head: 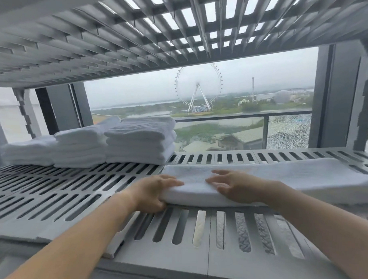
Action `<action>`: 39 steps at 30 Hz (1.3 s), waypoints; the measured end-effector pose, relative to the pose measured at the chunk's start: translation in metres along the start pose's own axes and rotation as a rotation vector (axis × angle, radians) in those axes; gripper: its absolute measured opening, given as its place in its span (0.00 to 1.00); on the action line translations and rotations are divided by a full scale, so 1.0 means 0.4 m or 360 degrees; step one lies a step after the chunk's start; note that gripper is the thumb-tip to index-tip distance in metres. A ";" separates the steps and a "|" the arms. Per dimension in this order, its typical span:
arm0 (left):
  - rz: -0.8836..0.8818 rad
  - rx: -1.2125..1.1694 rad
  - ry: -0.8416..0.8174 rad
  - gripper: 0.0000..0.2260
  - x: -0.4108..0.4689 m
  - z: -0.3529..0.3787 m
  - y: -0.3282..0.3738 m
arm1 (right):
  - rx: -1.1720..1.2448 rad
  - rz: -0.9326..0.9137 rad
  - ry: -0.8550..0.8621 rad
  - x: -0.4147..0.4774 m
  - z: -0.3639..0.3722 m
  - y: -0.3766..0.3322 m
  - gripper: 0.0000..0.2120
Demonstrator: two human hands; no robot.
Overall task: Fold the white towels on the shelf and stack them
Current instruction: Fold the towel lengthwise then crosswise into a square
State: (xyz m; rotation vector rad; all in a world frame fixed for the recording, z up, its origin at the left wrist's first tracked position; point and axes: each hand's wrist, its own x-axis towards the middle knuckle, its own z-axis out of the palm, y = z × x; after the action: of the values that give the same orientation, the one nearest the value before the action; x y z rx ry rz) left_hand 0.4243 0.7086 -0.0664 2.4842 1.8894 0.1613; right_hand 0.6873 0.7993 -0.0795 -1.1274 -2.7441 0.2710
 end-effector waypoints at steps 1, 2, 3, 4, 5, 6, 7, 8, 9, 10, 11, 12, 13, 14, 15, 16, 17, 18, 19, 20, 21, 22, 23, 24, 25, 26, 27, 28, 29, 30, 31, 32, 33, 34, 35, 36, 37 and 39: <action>0.0016 0.0017 0.0047 0.30 0.000 0.004 0.000 | -0.0043 -0.0020 0.0024 -0.002 0.012 -0.010 0.19; 0.0039 0.0038 0.0116 0.28 0.002 0.005 0.001 | -0.0109 -0.0034 0.0032 -0.004 0.023 -0.015 0.20; 0.0058 0.0066 0.0199 0.25 0.003 0.004 0.003 | -0.0177 -0.0040 0.0028 -0.008 0.033 -0.017 0.20; 0.0066 0.0099 0.0291 0.22 0.005 0.001 0.007 | -0.0230 -0.0038 0.0020 -0.012 0.040 -0.018 0.21; 0.0065 0.0136 0.0390 0.20 0.007 -0.003 0.013 | -0.0261 -0.0033 0.0017 -0.016 0.044 -0.018 0.22; 0.0062 0.0166 0.0482 0.19 0.012 -0.007 0.020 | -0.0272 -0.0034 0.0027 -0.021 0.045 -0.020 0.22; 0.0054 0.0178 0.0555 0.18 0.019 -0.013 0.028 | -0.0255 -0.0039 0.0053 -0.025 0.044 -0.024 0.22; 0.0042 0.0174 0.0612 0.18 0.027 -0.020 0.038 | -0.0205 -0.0043 0.0098 -0.031 0.041 -0.029 0.22; 0.0030 0.0169 0.0669 0.18 0.036 -0.029 0.050 | -0.0127 -0.0037 0.0155 -0.039 0.034 -0.032 0.22; 0.0024 0.0179 0.0729 0.17 0.047 -0.039 0.063 | -0.0047 -0.0019 0.0207 -0.049 0.027 -0.032 0.22; 0.0016 0.0209 0.0793 0.16 0.057 -0.049 0.077 | 0.0011 0.0012 0.0253 -0.064 0.017 -0.030 0.22; -0.0007 0.0246 0.0853 0.16 0.069 -0.061 0.089 | 0.0027 0.0056 0.0292 -0.084 0.007 -0.023 0.22; -0.0049 0.0273 0.0909 0.16 0.081 -0.072 0.101 | -0.0003 0.0102 0.0321 -0.109 -0.003 -0.012 0.21; -0.0099 0.0276 0.0957 0.16 0.097 -0.084 0.110 | -0.0066 0.0147 0.0338 -0.138 -0.010 0.003 0.20; -0.0136 0.0260 0.1002 0.16 0.114 -0.094 0.123 | -0.0148 0.0178 0.0331 -0.170 -0.014 0.022 0.19; -0.0158 0.0227 0.1042 0.16 0.136 -0.106 0.139 | -0.0241 0.0188 0.0291 -0.204 -0.018 0.040 0.21; -0.0161 0.0188 0.1089 0.15 0.163 -0.117 0.162 | -0.0324 0.0179 0.0216 -0.235 -0.019 0.058 0.23; -0.0142 0.0146 0.1159 0.14 0.195 -0.127 0.197 | -0.0373 0.0150 0.0135 -0.263 -0.017 0.075 0.26; -0.0107 0.0113 0.1240 0.13 0.228 -0.135 0.244 | -0.0381 0.0117 0.0071 -0.283 -0.015 0.084 0.29; -0.0043 0.0084 0.1311 0.12 0.263 -0.141 0.304 | -0.0370 0.0091 0.0039 -0.298 -0.014 0.086 0.30; 0.0055 0.0044 0.1350 0.10 0.295 -0.144 0.375 | -0.0353 0.0062 0.0042 -0.310 -0.015 0.084 0.31; 0.0194 0.0019 0.1344 0.09 0.326 -0.141 0.447 | -0.0335 0.0029 0.0074 -0.321 -0.015 0.081 0.30; 0.0373 0.0040 0.1320 0.08 0.355 -0.133 0.522 | -0.0307 0.0000 0.0127 -0.336 -0.016 0.081 0.29; 0.0584 0.0104 0.1296 0.10 0.381 -0.118 0.587 | -0.0267 -0.0021 0.0198 -0.358 -0.019 0.087 0.28; 0.0788 0.0156 0.1243 0.13 0.399 -0.099 0.644 | -0.0233 -0.0024 0.0266 -0.387 -0.024 0.102 0.26; 0.0946 0.0174 0.1106 0.15 0.413 -0.076 0.686 | -0.0214 -0.0001 0.0314 -0.419 -0.035 0.126 0.24; 0.1084 0.0218 0.0928 0.15 0.427 -0.050 0.714 | -0.0201 0.0037 0.0337 -0.452 -0.051 0.154 0.22; 0.1200 0.0291 0.0743 0.13 0.442 -0.026 0.734 | -0.0196 0.0074 0.0339 -0.483 -0.069 0.185 0.20; 0.1240 0.0392 0.0586 0.10 0.453 -0.005 0.746 | -0.0207 0.0097 0.0320 -0.508 -0.087 0.214 0.19; 0.1196 0.0421 0.0504 0.09 0.460 0.009 0.748 | -0.0221 0.0113 0.0287 -0.525 -0.104 0.240 0.19; 0.1118 0.0368 0.0553 0.12 0.464 0.016 0.745 | -0.0233 0.0130 0.0268 -0.532 -0.116 0.259 0.20; 0.1043 0.0251 0.0688 0.16 0.466 0.015 0.734 | -0.0244 0.0146 0.0292 -0.532 -0.127 0.273 0.20; 0.0967 0.0045 0.0814 0.18 0.464 0.005 0.726 | -0.0256 0.0162 0.0356 -0.528 -0.136 0.284 0.20; 0.0880 -0.0149 0.0891 0.18 0.457 -0.008 0.714 | -0.0261 0.0185 0.0452 -0.522 -0.145 0.292 0.19; 0.0784 -0.0267 0.0930 0.17 0.448 -0.024 0.701 | -0.0255 0.0217 0.0569 -0.515 -0.154 0.299 0.18; 0.0687 -0.0313 0.0954 0.16 0.437 -0.033 0.685 | -0.0239 0.0250 0.0698 -0.506 -0.164 0.305 0.17; 0.0581 -0.0319 0.0964 0.14 0.422 -0.037 0.667 | -0.0218 0.0276 0.0831 -0.494 -0.173 0.310 0.14; 0.0403 -0.0300 0.0934 0.10 0.387 -0.026 0.631 | -0.0177 0.0297 0.1056 -0.466 -0.191 0.318 0.09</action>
State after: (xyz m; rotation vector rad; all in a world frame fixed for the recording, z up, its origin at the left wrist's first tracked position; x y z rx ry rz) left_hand 0.7066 0.7889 -0.0257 2.7213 1.5782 1.1233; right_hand 0.9210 0.7644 -0.0495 -1.2259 -2.0938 -0.2080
